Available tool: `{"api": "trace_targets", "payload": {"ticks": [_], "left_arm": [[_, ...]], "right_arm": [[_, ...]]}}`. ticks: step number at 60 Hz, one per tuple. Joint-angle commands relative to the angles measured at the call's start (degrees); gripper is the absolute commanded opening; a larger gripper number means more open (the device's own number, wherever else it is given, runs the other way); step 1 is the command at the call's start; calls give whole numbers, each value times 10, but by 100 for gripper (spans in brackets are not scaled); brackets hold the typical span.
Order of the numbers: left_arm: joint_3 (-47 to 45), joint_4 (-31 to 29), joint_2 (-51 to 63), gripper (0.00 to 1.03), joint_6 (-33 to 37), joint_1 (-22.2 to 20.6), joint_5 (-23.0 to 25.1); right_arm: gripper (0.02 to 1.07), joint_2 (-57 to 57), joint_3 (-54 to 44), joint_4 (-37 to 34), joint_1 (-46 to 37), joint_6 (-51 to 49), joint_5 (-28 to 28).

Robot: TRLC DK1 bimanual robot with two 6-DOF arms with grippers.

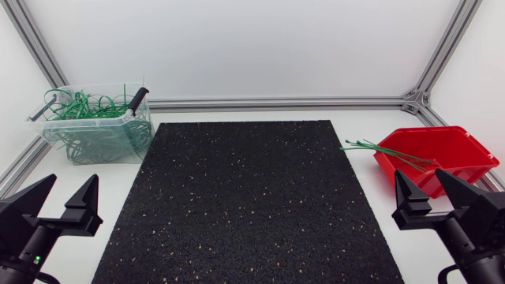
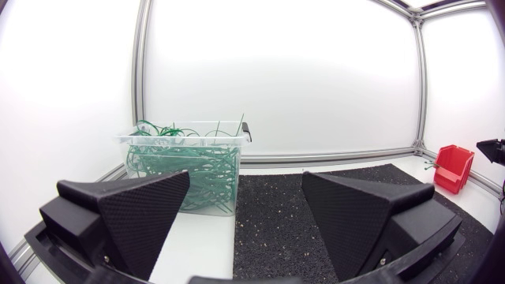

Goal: Take a green cable tie from the red box, thread the tail through the head to close it, then place it in the transparent bin on the left.

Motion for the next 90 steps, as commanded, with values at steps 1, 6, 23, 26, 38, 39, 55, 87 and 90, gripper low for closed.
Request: {"api": "trace_targets", "payload": {"ticks": [1, 6, 23, 26, 38, 39, 55, 87, 90], "left_arm": [[-24, -6, -4, 100, -12, -5, 1], [-23, -6, -4, 100, -12, -5, 1], [-23, -6, -4, 100, -12, -8, 1], [-23, -6, -4, 100, -12, -10, 1], [-23, -6, -4, 100, -12, -8, 1], [-23, -7, -4, 100, -12, -8, 1], [-23, -9, -4, 100, -12, -8, 0], [-23, -11, -3, 100, -12, -10, -1], [-22, -11, -3, 100, -12, -10, -1]], "right_arm": [[103, -6, -10, -3, 1, 4, -3], [103, -6, -10, -3, 2, 3, -3], [103, -7, 2, 6, -1, 7, -3], [103, -7, 13, 4, -1, 11, -4], [103, -4, 75, -15, -3, 5, -7], [103, -1, 82, -17, -3, 5, -7], [103, 88, 197, -32, -7, 4, -3], [102, 343, 488, -165, -32, -2, -14], [102, 378, 520, -187, -34, -10, -25]]}}
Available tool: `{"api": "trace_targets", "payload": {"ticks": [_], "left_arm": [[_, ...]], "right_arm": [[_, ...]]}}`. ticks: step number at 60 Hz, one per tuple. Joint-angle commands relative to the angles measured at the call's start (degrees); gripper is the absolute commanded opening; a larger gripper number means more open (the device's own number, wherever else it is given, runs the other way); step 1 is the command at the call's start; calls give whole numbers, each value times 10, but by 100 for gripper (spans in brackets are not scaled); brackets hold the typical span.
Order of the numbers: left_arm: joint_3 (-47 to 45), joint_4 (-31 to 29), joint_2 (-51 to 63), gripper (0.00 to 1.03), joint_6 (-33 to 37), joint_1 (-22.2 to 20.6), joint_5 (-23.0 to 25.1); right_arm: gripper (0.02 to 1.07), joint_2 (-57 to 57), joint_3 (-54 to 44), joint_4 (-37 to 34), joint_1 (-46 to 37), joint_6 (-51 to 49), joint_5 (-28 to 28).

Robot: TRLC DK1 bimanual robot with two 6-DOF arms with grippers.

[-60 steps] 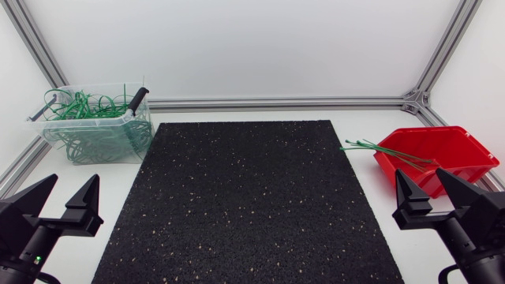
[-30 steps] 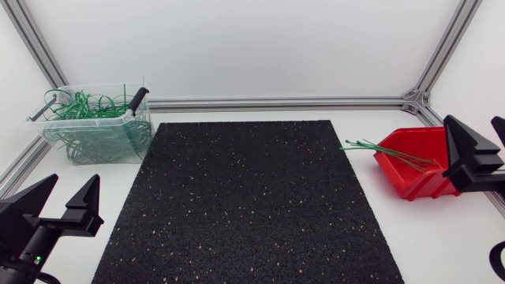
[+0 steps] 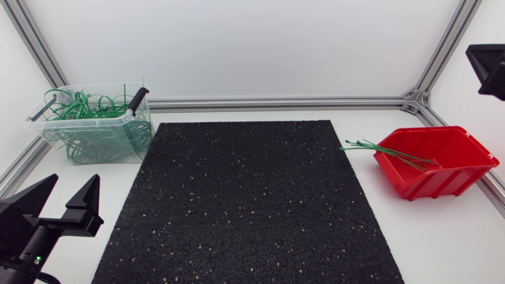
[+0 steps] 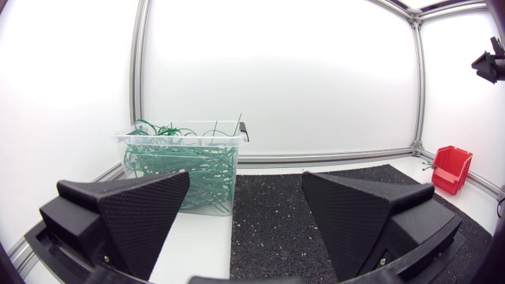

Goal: Take a green cable tie from the red box, thread the tail through the head to close it, then place it in the transparent bin on the left.

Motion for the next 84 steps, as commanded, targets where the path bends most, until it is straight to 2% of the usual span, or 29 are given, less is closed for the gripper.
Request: {"api": "trace_targets", "payload": {"ticks": [1, 6, 17, 26, 32, 42, 51, 64, 69, 84], "left_arm": [[-22, -10, -3, 100, -8, -5, -1], [-22, -12, -3, 100, -8, -4, -1], [-22, -12, -3, 100, -8, -5, -1], [-22, -12, -3, 100, -8, -5, -1], [-22, -12, -3, 100, -8, -5, -1], [-22, -13, -3, 100, -8, -5, -1], [-22, -13, -3, 100, -8, -5, -1], [-22, -14, -1, 100, -8, -5, -1], [-22, -14, -1, 100, -8, -6, -1], [-22, -15, -1, 100, -8, -7, -2]], "right_arm": [[102, 56, 56, -28, -8, -12, -11], [102, 103, 98, -64, -15, -29, -26], [102, 195, 163, -129, -30, -63, -98], [102, 270, 219, -192, -34, -128, -143], [102, 310, 248, -219, -57, -160, -205], [102, 395, 307, -304, -56, -243, -219], [102, 462, 327, -355, -53, -313, -213], [102, 516, 329, -405, -24, -416, -156], [102, 534, 331, -427, -21, -460, -150], [102, 578, 311, -435, -6, -570, -88]]}}
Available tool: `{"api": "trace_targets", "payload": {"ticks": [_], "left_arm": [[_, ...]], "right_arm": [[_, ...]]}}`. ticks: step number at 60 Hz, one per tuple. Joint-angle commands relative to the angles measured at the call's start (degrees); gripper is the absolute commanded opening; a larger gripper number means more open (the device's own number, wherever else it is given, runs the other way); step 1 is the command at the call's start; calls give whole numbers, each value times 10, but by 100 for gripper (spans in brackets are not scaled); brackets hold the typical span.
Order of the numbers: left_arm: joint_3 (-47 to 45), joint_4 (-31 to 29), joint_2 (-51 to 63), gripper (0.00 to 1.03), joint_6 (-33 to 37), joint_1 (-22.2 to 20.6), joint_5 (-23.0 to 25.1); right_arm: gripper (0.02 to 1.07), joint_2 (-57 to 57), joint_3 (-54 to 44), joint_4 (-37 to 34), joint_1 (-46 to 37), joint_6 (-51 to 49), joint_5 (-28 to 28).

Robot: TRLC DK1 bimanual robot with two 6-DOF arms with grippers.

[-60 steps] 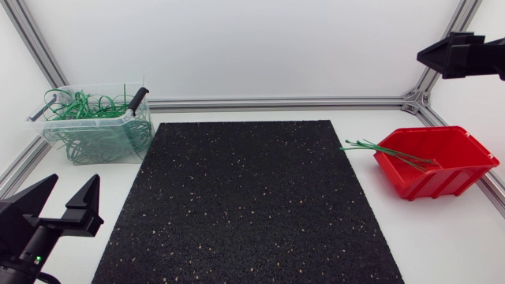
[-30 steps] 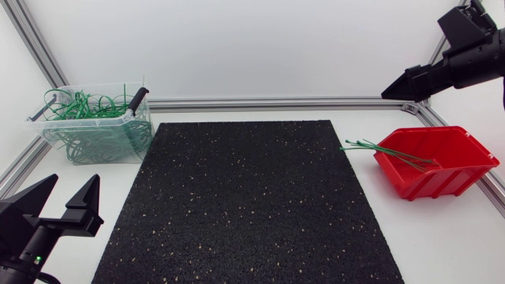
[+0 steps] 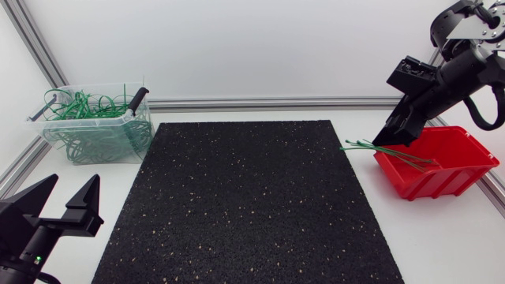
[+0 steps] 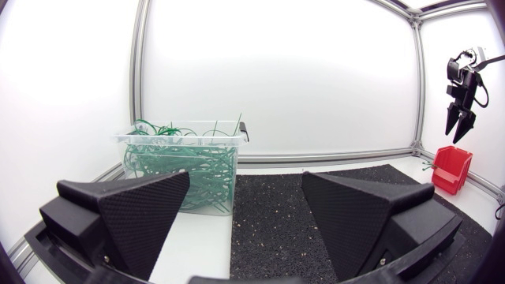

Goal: Take a green cable tie from the red box, thread the tail through the head to close it, then place it in the transparent bin on the left.

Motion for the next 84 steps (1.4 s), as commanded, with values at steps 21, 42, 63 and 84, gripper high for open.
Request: {"api": "trace_targets", "payload": {"ticks": [21, 42, 63, 84], "left_arm": [[-21, -17, -1, 100, -8, -10, -4], [-22, -17, -1, 100, -8, -10, -7], [-22, -17, -1, 100, -8, -10, -9], [-21, -17, -1, 100, -8, -10, -9]], "right_arm": [[102, 31, -80, 38, 32, -200, 55], [102, 23, -106, 46, 25, -361, 71], [102, 33, -112, 101, 29, -422, 103], [102, 69, -91, 138, 30, -421, 125]]}}
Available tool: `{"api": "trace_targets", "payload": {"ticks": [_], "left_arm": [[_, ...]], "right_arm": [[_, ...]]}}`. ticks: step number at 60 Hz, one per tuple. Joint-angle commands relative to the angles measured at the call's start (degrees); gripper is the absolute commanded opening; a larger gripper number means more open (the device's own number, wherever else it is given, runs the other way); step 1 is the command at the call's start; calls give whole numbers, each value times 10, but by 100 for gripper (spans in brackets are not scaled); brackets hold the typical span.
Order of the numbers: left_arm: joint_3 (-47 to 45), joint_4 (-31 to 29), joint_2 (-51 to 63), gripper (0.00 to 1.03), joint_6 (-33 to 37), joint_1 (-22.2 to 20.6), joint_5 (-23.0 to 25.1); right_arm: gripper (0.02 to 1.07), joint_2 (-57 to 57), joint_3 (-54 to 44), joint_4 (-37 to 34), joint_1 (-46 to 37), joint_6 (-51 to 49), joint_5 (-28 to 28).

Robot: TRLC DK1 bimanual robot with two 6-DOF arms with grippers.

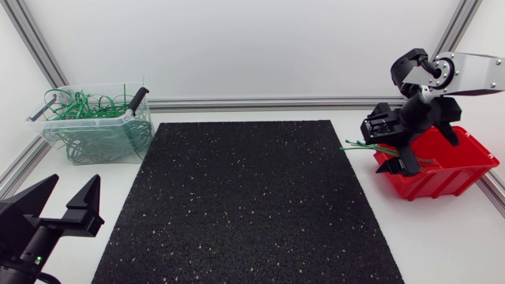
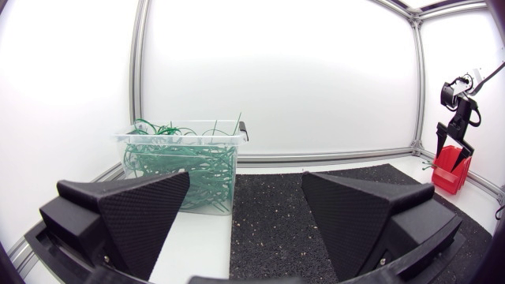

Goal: Take a green cable tie from the red box, thread the tail through the head to close it, then place it in the transparent bin on the left.

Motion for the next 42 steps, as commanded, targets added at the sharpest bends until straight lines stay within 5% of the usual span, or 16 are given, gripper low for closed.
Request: {"api": "trace_targets", "payload": {"ticks": [1, 42], "left_arm": [[-21, -15, -1, 100, -8, -4, -3], [-21, -16, -1, 100, -8, -12, -3]], "right_arm": [[102, 12, 8, 11, 1, -13, 6], [102, 37, -20, 35, 37, -6, 39]]}}
